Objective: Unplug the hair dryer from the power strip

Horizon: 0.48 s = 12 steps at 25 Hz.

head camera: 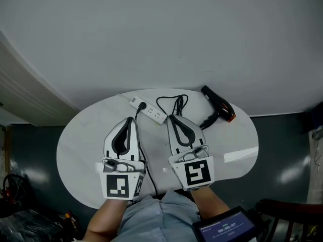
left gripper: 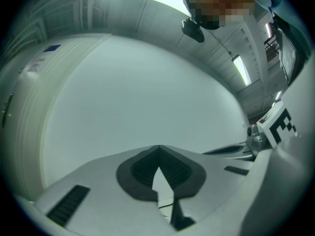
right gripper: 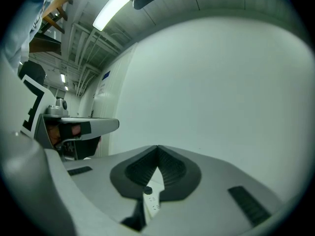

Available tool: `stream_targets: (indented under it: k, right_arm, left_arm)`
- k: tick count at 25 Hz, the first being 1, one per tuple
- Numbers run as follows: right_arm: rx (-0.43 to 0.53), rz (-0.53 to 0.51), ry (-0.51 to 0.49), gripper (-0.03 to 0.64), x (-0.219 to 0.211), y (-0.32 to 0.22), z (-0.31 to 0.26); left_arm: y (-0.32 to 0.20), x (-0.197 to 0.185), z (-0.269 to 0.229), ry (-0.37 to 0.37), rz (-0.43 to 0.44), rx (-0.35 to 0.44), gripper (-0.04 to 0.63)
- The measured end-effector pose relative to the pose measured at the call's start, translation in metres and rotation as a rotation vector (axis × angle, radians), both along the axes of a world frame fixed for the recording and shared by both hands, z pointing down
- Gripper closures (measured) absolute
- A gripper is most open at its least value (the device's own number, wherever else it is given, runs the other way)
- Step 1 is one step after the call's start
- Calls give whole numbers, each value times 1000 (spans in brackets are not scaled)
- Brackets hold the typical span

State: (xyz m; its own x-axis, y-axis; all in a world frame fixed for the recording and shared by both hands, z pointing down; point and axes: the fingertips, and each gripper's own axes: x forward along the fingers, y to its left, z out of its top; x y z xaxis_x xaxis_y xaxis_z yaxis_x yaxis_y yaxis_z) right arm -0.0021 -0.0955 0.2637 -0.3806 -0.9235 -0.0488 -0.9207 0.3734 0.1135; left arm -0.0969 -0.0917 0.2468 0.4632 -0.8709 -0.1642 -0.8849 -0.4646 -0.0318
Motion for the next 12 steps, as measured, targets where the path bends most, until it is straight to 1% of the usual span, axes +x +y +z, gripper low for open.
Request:
stream_targets:
  k: [12]
  right_arm:
    - [11,-2,-4,617,1,2,-3]
  left_arm:
    - [3,3,-2,1,0,8,597]
